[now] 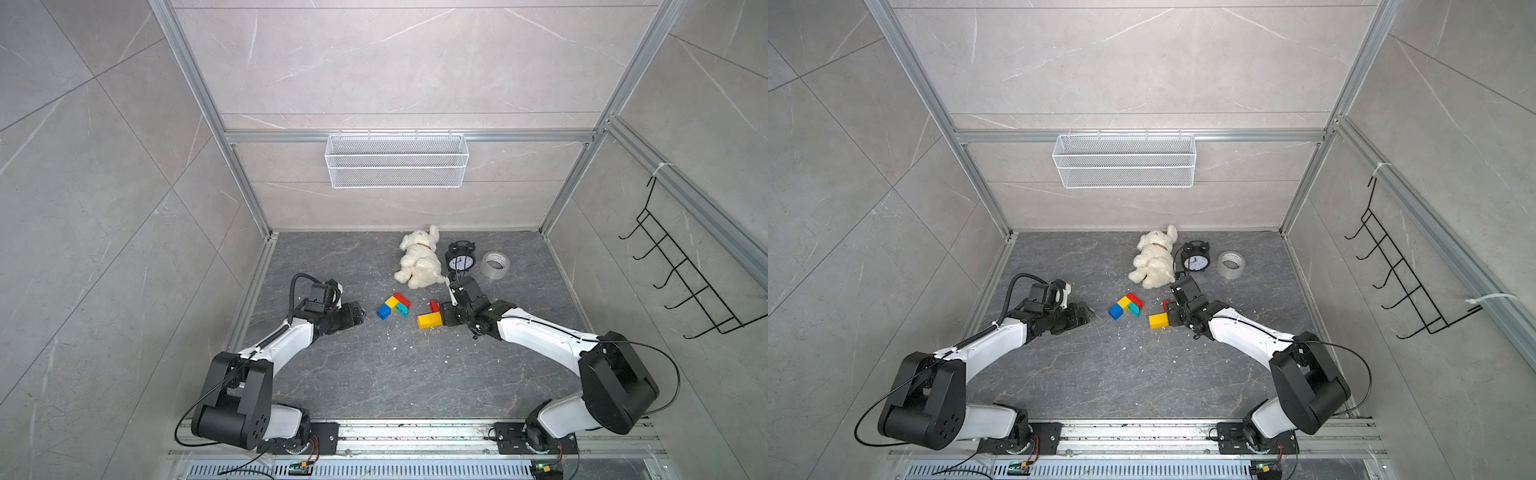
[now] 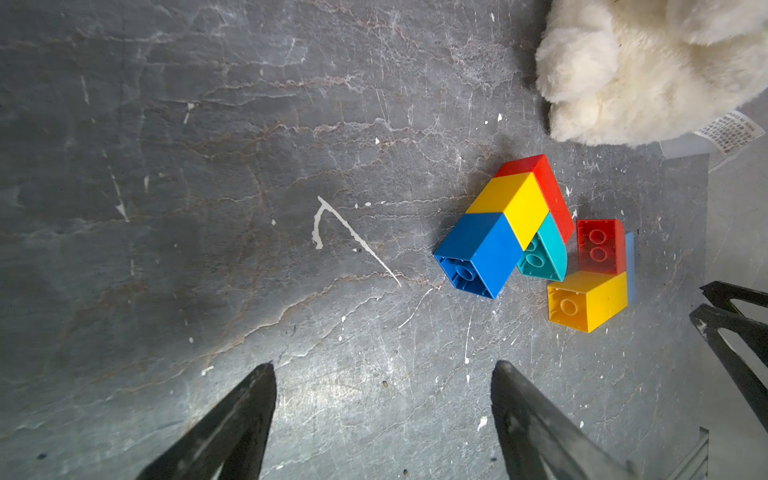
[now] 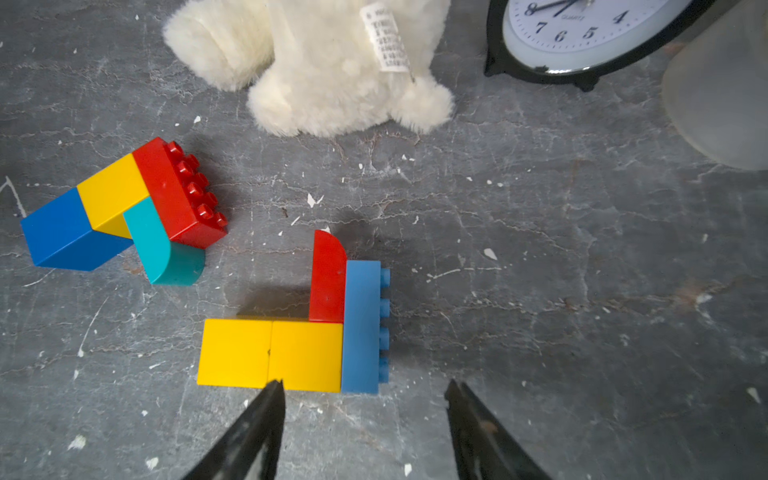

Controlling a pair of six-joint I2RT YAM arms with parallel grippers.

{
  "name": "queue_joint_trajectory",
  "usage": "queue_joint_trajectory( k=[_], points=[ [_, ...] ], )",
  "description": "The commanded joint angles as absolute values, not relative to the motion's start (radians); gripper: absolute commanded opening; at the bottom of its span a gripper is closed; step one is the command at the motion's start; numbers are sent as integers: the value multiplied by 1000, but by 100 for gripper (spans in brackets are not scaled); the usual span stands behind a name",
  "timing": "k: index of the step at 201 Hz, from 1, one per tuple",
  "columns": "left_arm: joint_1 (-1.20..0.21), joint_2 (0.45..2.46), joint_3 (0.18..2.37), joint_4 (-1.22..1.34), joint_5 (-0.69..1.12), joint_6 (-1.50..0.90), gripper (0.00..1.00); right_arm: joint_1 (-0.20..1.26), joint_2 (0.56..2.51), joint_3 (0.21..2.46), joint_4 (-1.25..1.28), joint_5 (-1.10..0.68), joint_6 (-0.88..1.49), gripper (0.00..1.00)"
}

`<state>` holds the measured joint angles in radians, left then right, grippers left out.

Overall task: Assemble the letter r with lego
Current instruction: Adjust the lego brick at the center of the board, then reset both arms

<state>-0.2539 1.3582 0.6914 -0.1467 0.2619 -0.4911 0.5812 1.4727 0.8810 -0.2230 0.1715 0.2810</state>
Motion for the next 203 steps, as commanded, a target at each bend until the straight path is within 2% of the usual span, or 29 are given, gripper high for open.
queue_joint_trajectory(
  k=[1, 14, 26, 35, 59, 88, 105, 126, 146, 157, 187, 203],
  points=[
    [-256, 1251, 753, -144, 134, -427, 85, 572, 1387, 852, -203, 229, 252, 66],
    [-256, 1192, 766, -164, -9, -392, 88, 565, 1328, 832, -168, 263, 240, 66],
    [-256, 1141, 745, -132, -216, -369, 90, 561, 1273, 811, -136, 335, 235, 69],
    [-255, 1104, 702, -26, -358, -319, 99, 556, 1235, 793, -107, 405, 235, 73],
    [-244, 1084, 540, 317, -573, -127, 100, 536, 1198, 740, -13, 566, 210, 87],
    [-214, 1238, 521, 420, -577, -10, 100, 531, 1248, 685, 112, 775, 147, 93],
    [-213, 1357, 527, 484, -583, 56, 100, 525, 1284, 644, 218, 839, 90, 99],
    [-186, 1452, 479, 668, -610, 77, 100, 510, 1309, 546, 453, 868, 16, 99],
    [-132, 1494, 432, 776, -537, 46, 100, 459, 1338, 420, 791, 813, -83, 99],
    [-102, 1466, 423, 734, -463, 15, 100, 451, 1323, 405, 804, 771, -105, 99],
    [-18, 1461, 335, 869, -246, -4, 100, 393, 1371, 381, 851, 631, -173, 99],
    [-5, 1525, 329, 960, -245, 0, 100, 389, 1443, 362, 881, 640, -135, 99]
  ],
)
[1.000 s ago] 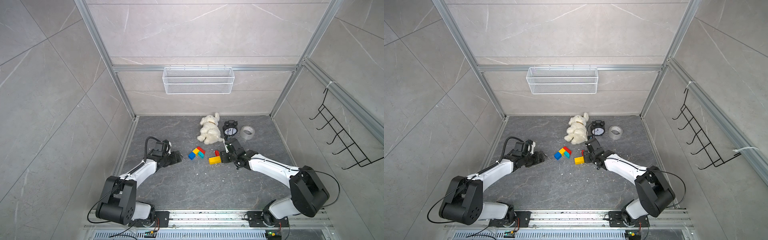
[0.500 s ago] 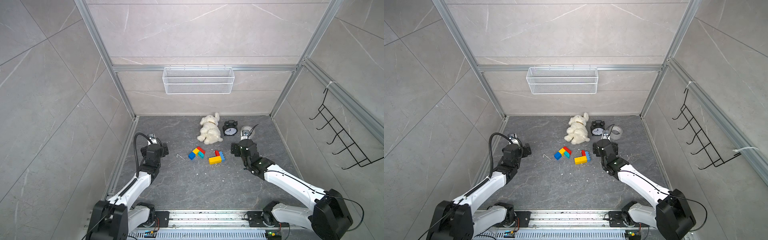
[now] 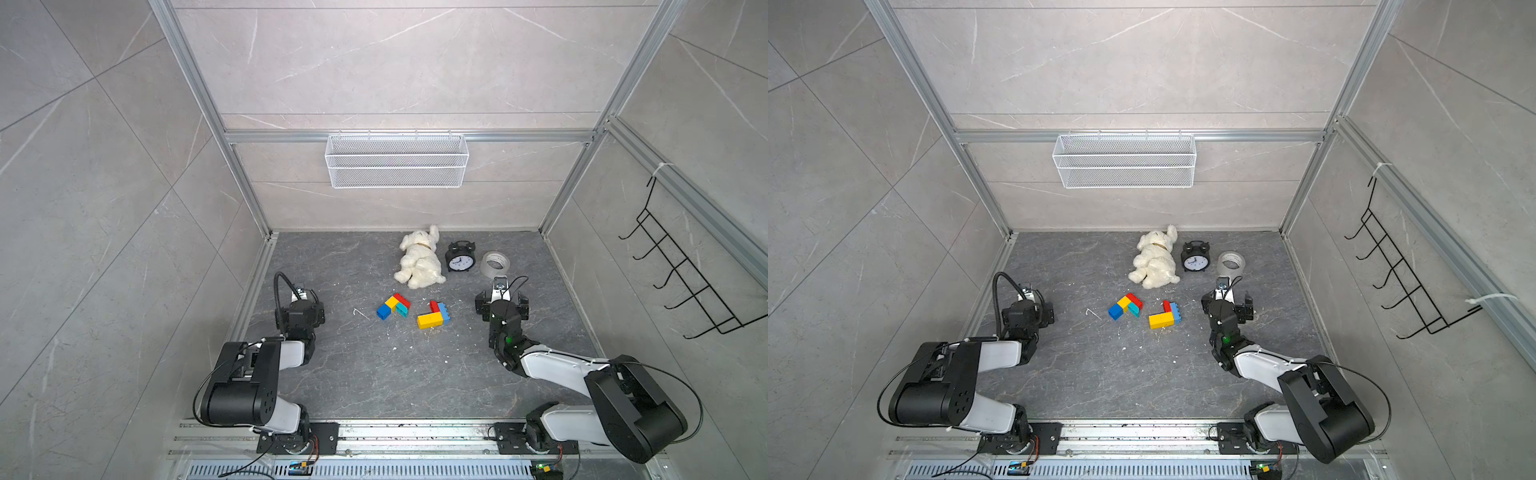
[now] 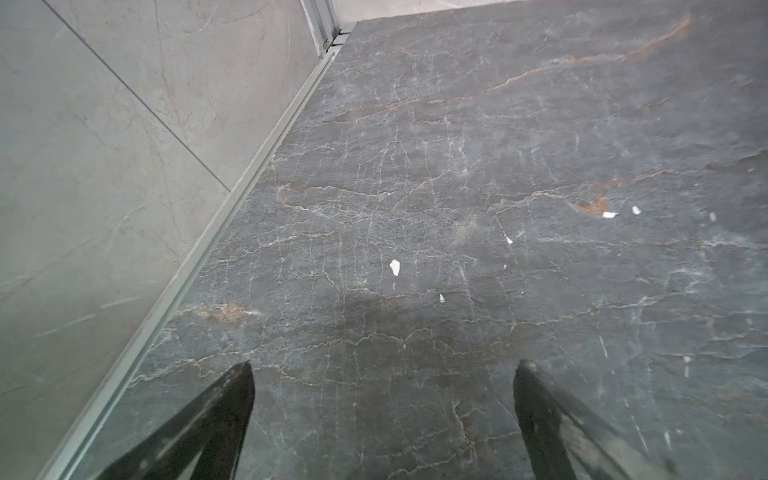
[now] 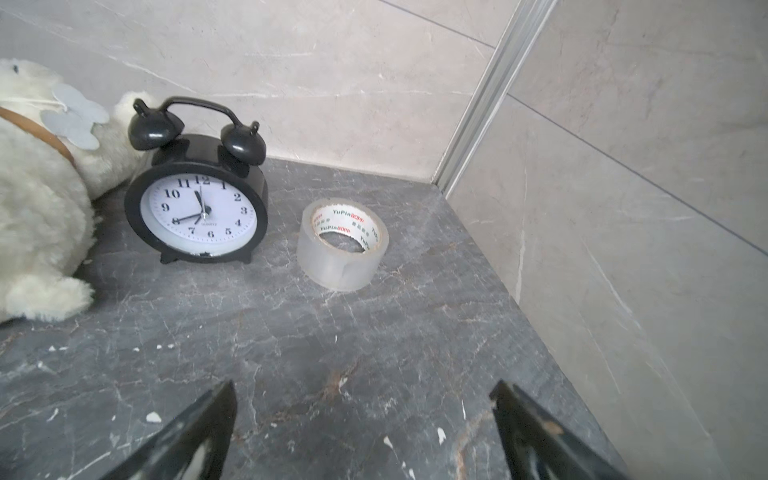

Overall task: Assemble the letter r with lego
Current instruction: Reset both arms

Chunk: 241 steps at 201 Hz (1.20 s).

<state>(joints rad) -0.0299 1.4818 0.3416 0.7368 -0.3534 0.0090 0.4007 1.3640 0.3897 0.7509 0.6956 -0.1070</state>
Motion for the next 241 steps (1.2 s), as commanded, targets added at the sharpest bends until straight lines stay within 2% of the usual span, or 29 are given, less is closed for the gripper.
queue_joint_trajectory(
  k=[1, 9, 16, 30, 41, 63, 101, 116, 122, 137, 170, 241],
  points=[
    [-5, 1520, 332, 949, -242, -3, 100, 388, 1451, 358, 892, 642, -135, 99],
    [2, 1492, 352, 849, -224, -25, 100, 386, 1520, 310, 1071, 650, -157, 99],
    [11, 1508, 345, 893, -219, -24, 100, 385, 1567, 288, 1229, 672, -200, 99],
    [15, 1500, 352, 865, -213, -30, 100, 379, 1511, 259, 1158, 632, -151, 99],
    [17, 1509, 348, 887, -215, -28, 100, 340, 1515, 238, 1207, 561, -132, 99],
    [17, 1506, 347, 884, -214, -27, 100, 323, 1502, 247, 1162, 534, -113, 99],
    [17, 1503, 349, 874, -213, -29, 100, 283, 1521, 192, 1276, 434, -100, 99],
    [18, 1502, 349, 873, -211, -29, 100, 225, 1557, 210, 1249, 308, -68, 99],
    [17, 1502, 350, 873, -212, -30, 100, 222, 1588, 236, 1260, 320, -77, 99],
    [17, 1502, 350, 872, -212, -29, 100, 190, 1519, 306, 985, 262, -31, 99],
    [17, 1502, 350, 872, -211, -29, 100, 131, 1541, 331, 980, 211, 8, 99],
    [17, 1502, 351, 871, -210, -29, 100, 130, 1533, 325, 980, 223, 10, 99]
  ],
)
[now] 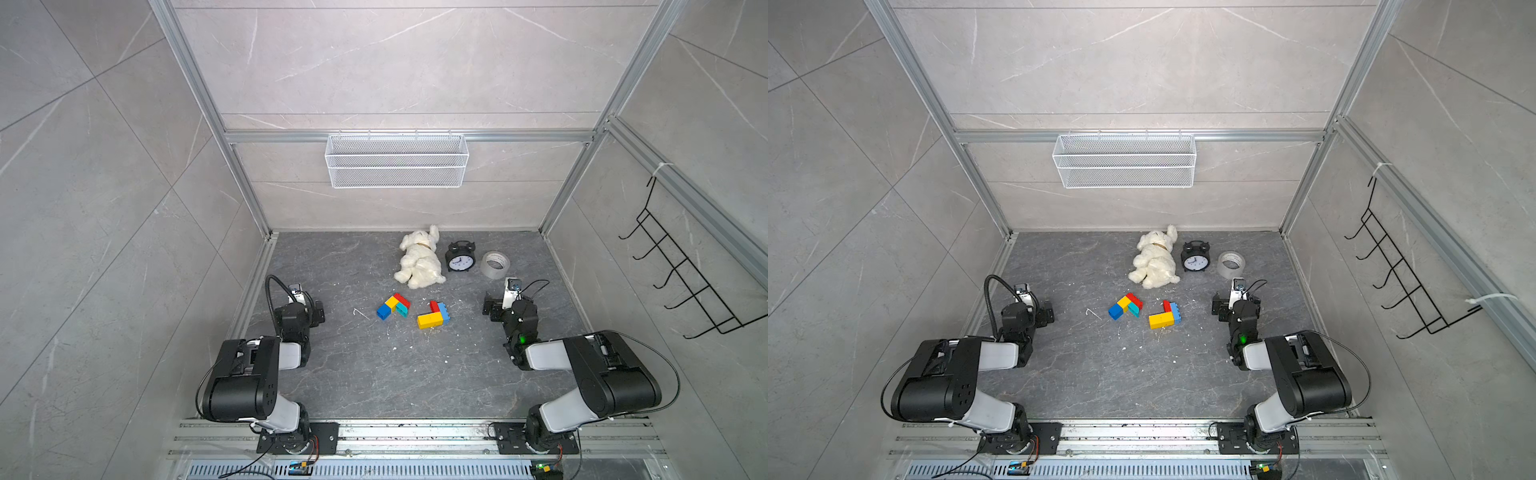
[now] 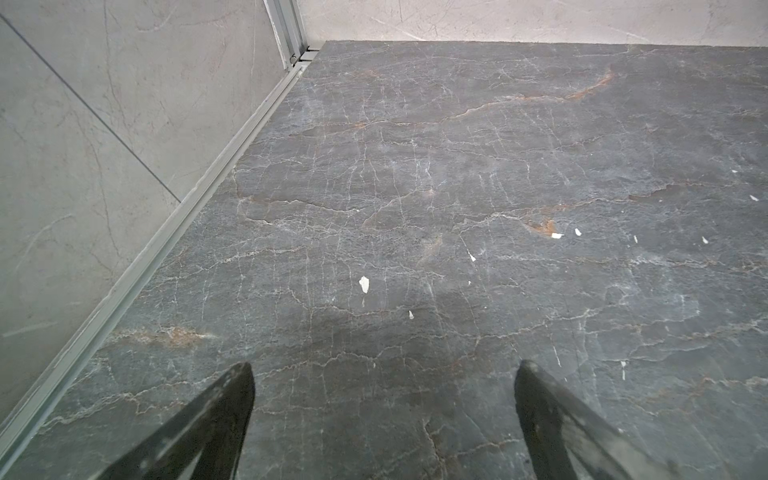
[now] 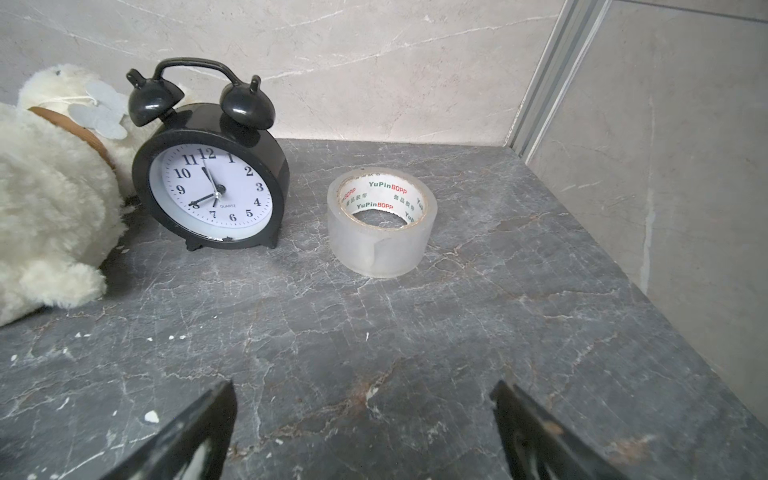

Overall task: Assemble the letter r with lego
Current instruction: Reset both arms

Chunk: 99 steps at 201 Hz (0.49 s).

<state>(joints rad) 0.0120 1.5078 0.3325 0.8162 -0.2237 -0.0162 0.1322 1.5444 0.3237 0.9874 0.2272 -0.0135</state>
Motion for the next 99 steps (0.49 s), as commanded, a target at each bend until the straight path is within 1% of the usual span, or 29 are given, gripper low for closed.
queue_joint_trajectory(
  k=[1, 61, 69, 75, 82, 87, 91, 99],
  points=[
    [17, 1502, 351, 871, -210, -29, 100, 130, 1534, 324, 981, 225, 10, 99],
    [18, 1500, 343, 879, -214, -26, 100, 132, 1534, 325, 979, 231, 12, 99],
    [15, 1499, 334, 897, -199, -17, 100, 133, 1531, 281, 1049, 220, 7, 99],
    [15, 1495, 317, 923, -179, -10, 100, 134, 1532, 222, 1167, 212, 3, 99],
    [14, 1489, 286, 976, -158, -1, 100, 134, 1551, 151, 1325, 244, 18, 99],
    [14, 1488, 265, 1020, -153, 0, 100, 121, 1579, 123, 1420, 222, 27, 99],
    [14, 1490, 248, 1052, -159, 0, 100, 114, 1594, 127, 1432, 211, 24, 99],
    [14, 1492, 235, 1079, -179, -5, 100, 116, 1571, 150, 1361, 204, 20, 99]
  ],
)
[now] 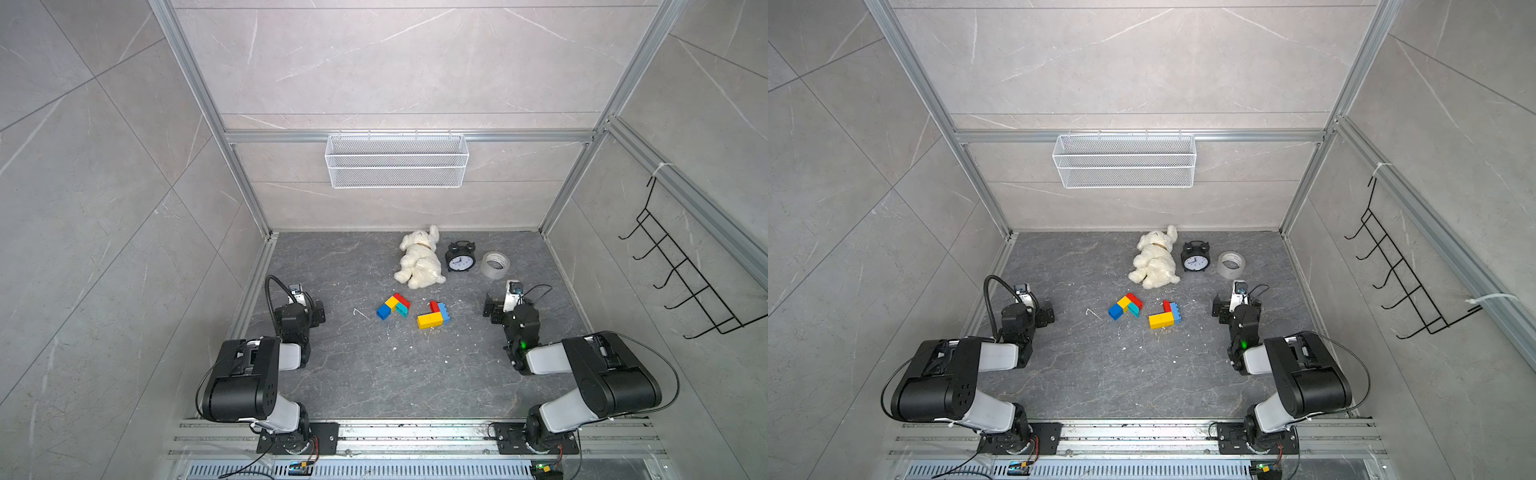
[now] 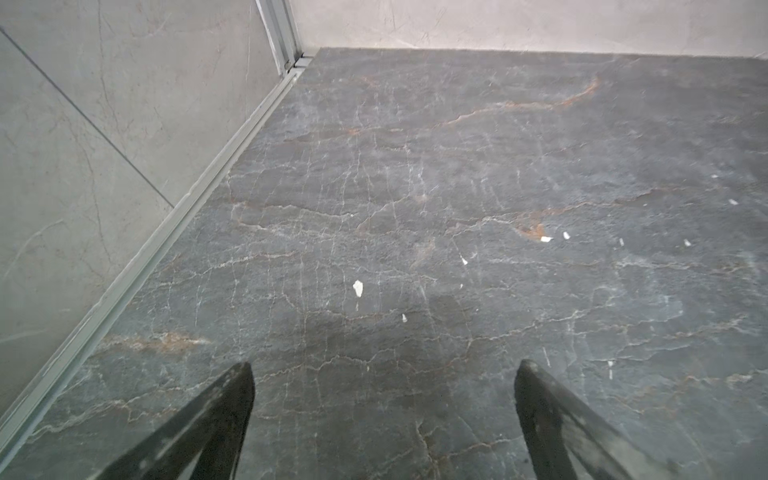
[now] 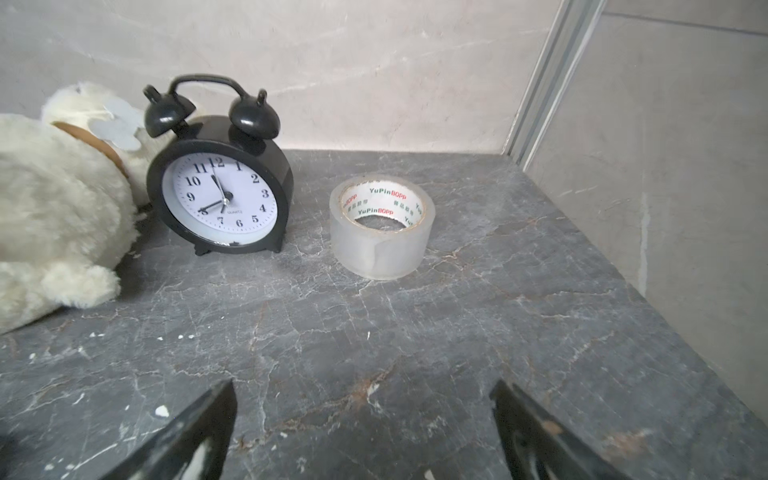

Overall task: Assemble the letter r with lego
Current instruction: Reset both arms

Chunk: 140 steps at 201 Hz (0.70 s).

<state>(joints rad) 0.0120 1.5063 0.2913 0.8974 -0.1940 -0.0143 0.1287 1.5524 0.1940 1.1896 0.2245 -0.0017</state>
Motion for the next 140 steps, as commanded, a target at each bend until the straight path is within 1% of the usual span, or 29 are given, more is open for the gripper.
queue_joint_trajectory(
  k=[1, 11, 24, 33, 44, 140],
  points=[
    [14, 1491, 236, 1077, -182, -7, 100, 115, 1569, 153, 1353, 206, 21, 99],
    [13, 1491, 263, 1025, -202, -18, 100, 114, 1554, 190, 1268, 238, 35, 99],
    [15, 1503, 361, 850, -220, -30, 100, 113, 1529, 276, 1071, 249, 41, 99],
    [21, 1502, 344, 883, -223, -35, 100, 119, 1532, 336, 961, 256, 36, 99],
    [20, 1502, 348, 876, -228, -39, 100, 129, 1538, 325, 991, 253, 22, 99],
    [21, 1502, 348, 874, -230, -38, 100, 135, 1537, 331, 974, 253, 15, 99]
  ],
)
